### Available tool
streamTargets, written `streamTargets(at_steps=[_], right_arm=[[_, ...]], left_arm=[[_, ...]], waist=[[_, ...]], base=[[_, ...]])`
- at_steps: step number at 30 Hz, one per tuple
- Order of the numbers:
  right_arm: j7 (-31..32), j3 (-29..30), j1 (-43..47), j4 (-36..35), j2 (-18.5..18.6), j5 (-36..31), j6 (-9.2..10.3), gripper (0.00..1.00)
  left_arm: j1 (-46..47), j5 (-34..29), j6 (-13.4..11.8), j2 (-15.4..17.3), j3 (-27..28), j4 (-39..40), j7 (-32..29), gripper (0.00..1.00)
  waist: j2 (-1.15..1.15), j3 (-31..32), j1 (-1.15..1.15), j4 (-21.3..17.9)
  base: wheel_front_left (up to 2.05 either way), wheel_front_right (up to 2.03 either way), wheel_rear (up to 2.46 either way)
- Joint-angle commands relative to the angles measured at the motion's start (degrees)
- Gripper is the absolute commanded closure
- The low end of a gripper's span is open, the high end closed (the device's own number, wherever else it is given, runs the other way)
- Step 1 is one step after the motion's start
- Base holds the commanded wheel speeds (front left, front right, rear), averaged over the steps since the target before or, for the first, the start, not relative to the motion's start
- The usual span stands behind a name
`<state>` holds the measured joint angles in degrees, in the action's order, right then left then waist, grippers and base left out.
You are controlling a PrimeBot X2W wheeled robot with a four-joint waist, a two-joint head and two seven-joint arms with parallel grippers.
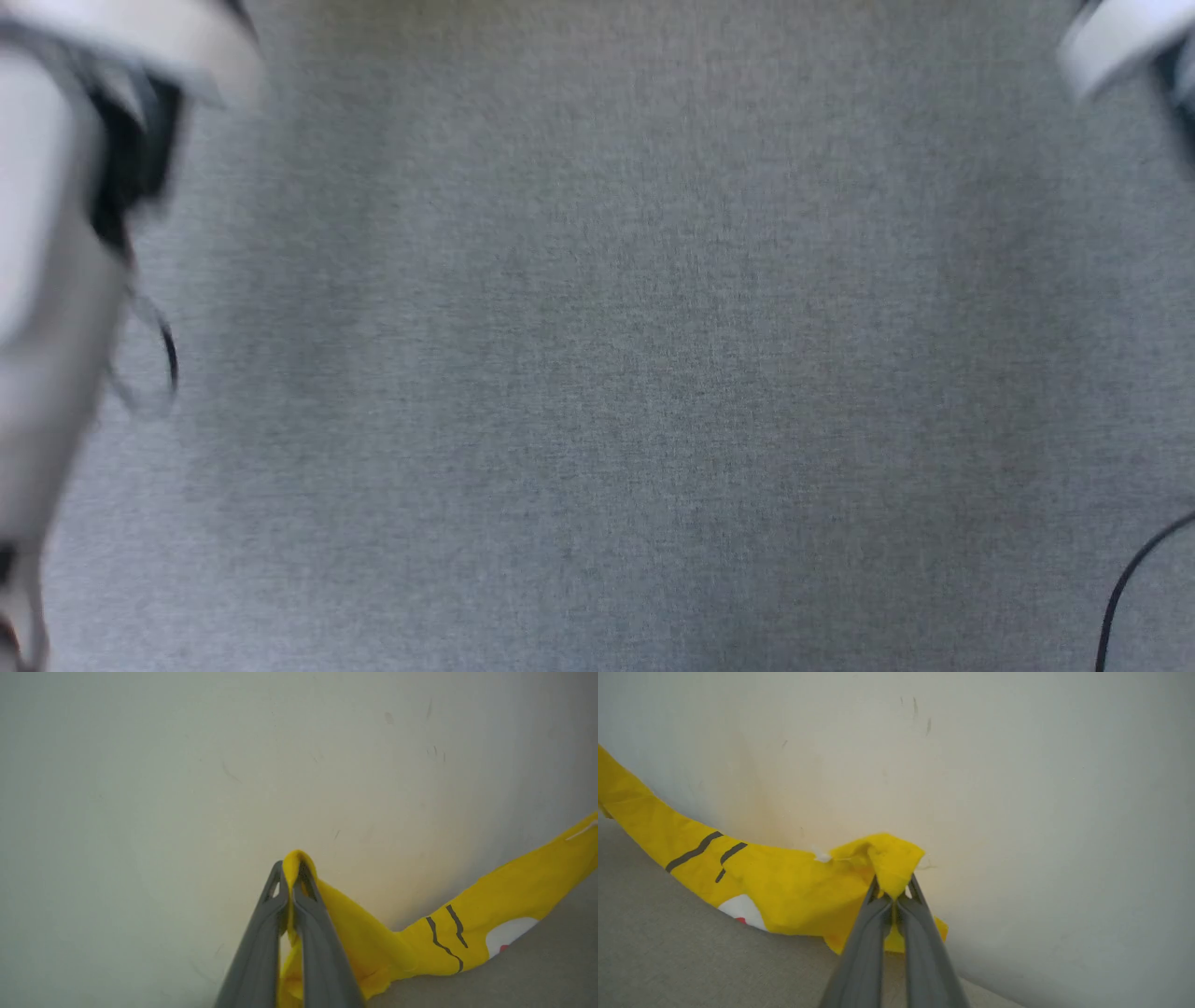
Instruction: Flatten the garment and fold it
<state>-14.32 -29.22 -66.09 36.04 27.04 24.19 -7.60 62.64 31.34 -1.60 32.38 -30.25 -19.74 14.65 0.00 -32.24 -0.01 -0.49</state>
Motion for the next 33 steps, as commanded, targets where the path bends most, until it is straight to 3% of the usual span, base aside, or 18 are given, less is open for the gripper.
streamTargets(at_steps=[1, 11, 23, 33], right_arm=[[-0.5, -1.1, 3.9, -0.9, -0.4, 0.4, 0.11, 1.00], [-0.6, -7.3, 25.1, -6.2, 3.8, 5.4, 0.11, 1.00], [4.6, -12.5, 40.2, -10.4, 11.4, 11.7, 0.11, 1.00], [10.7, -11.0, 51.4, -16.4, 16.6, 19.4, 0.11, 1.00]], left_arm=[[-4.4, 0.7, -0.4, 0.9, -0.8, 0.9, -0.1, 1.00], [-29.3, 3.9, -3.5, 9.3, -6.4, 11.7, -10.6, 1.00], [-50.6, 12.1, -6.1, 21.5, -10.6, 26.5, -23.1, 1.00], [-60.4, 21.9, -8.7, 24.8, -13.2, 37.8, -32.1, 1.00]], waist=[[0.00, 5.5, 0.01, 1.6], [0.00, 16.8, 0.01, 3.1], [0.00, 26.7, 0.01, 4.0], [0.00, 31.2, 0.01, 4.8]], base=[[0.00, 0.00, 0.00], [0.00, 0.00, 0.00], [0.00, 0.00, 0.00], [0.00, 0.00, 0.00]])
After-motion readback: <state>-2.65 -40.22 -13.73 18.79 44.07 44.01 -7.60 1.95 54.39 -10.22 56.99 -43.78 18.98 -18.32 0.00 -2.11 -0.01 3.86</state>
